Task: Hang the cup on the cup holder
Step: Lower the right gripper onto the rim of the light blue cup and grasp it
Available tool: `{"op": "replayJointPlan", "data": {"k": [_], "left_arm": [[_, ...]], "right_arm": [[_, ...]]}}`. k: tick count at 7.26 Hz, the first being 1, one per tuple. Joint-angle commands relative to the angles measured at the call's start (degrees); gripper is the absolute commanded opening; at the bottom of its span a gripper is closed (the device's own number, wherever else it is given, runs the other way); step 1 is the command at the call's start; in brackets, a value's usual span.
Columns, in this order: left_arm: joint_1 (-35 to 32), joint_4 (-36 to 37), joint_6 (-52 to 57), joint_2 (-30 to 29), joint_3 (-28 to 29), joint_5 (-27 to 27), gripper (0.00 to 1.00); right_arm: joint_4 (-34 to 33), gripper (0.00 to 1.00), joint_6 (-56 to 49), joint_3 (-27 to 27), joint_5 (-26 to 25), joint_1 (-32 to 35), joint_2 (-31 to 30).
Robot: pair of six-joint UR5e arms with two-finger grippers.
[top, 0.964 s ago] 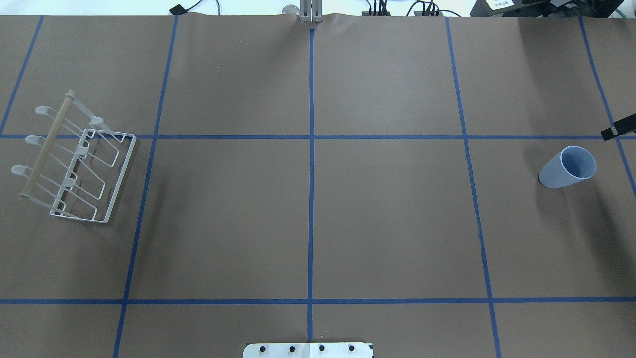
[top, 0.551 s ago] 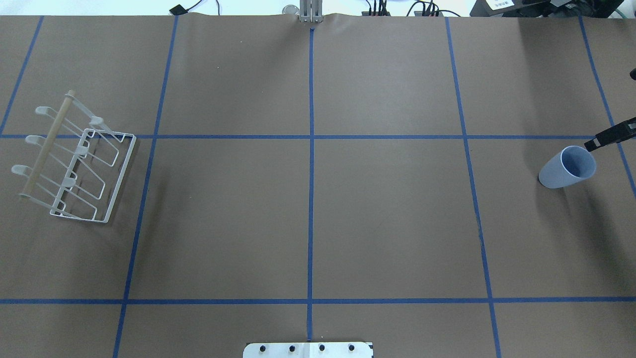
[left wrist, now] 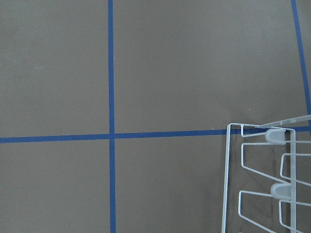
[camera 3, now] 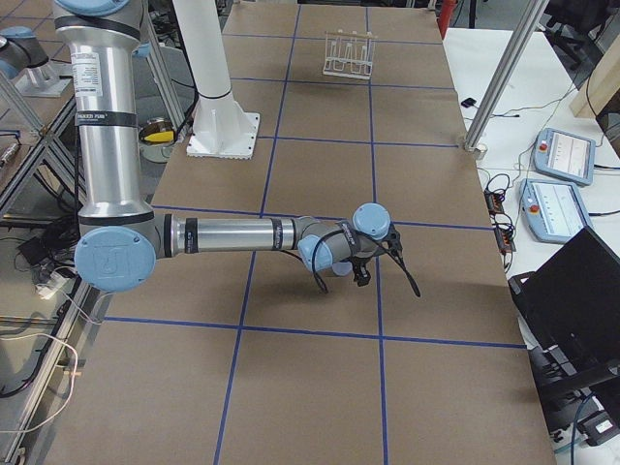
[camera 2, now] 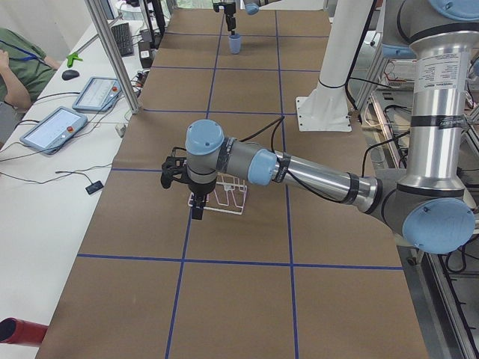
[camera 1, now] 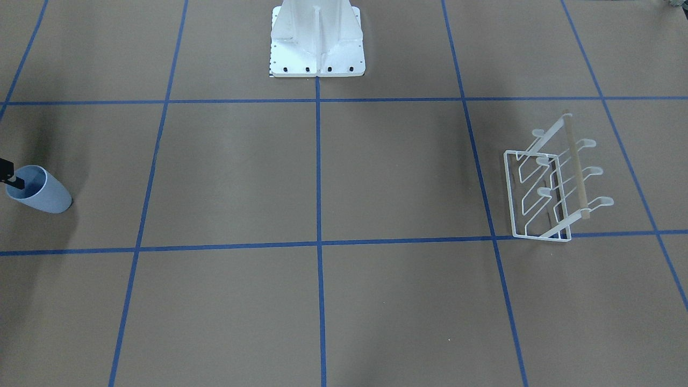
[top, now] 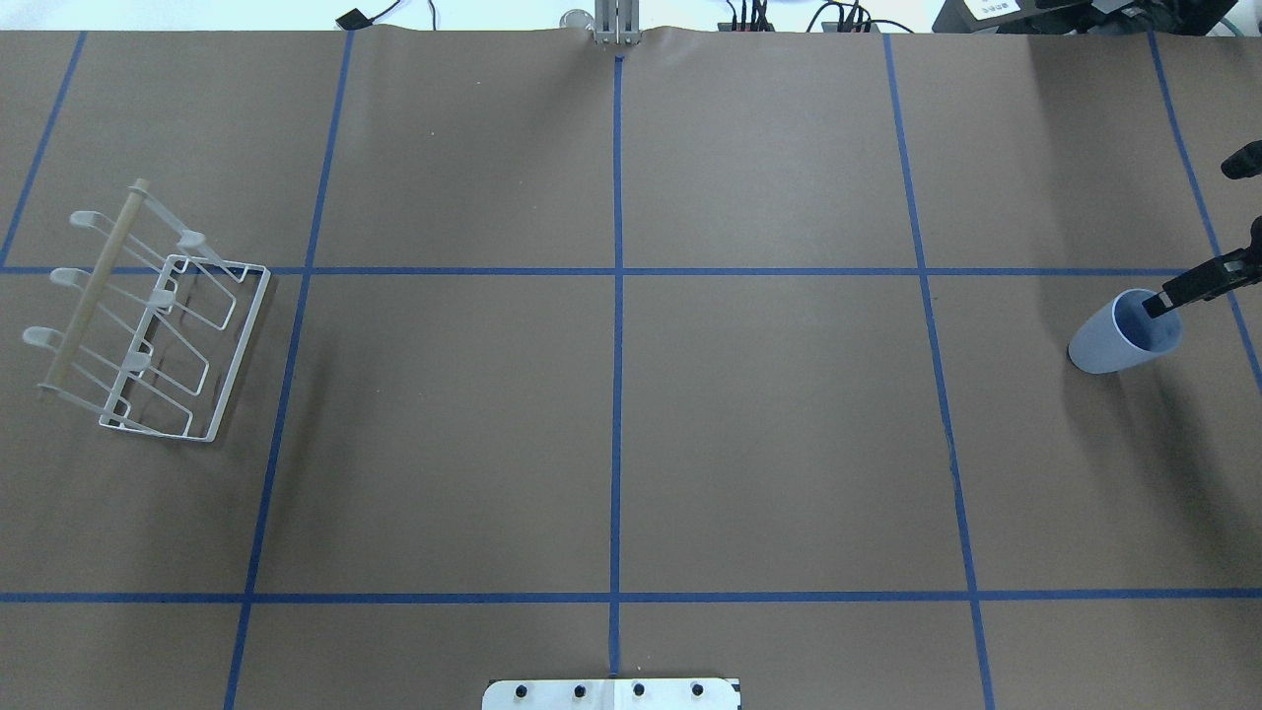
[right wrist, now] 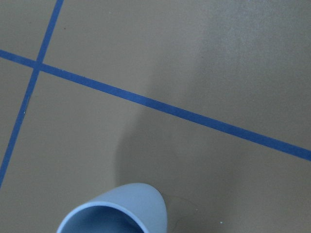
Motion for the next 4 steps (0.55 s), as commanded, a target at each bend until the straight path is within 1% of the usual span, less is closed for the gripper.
{"op": "replayJointPlan", "data": {"k": [1, 4], "left_arm": [[0.1, 0.0, -0.1, 0.0, 0.0, -0.1, 0.98], [0.0, 0.0, -0.2, 0.0, 0.0, -0.2, 0.98]], "right_arm": [[0.0, 0.00, 0.4, -0.3, -0.7, -0.3, -0.2], [0.7, 0.00, 0.5, 0.2, 0.1, -0.6, 0.4]]}}
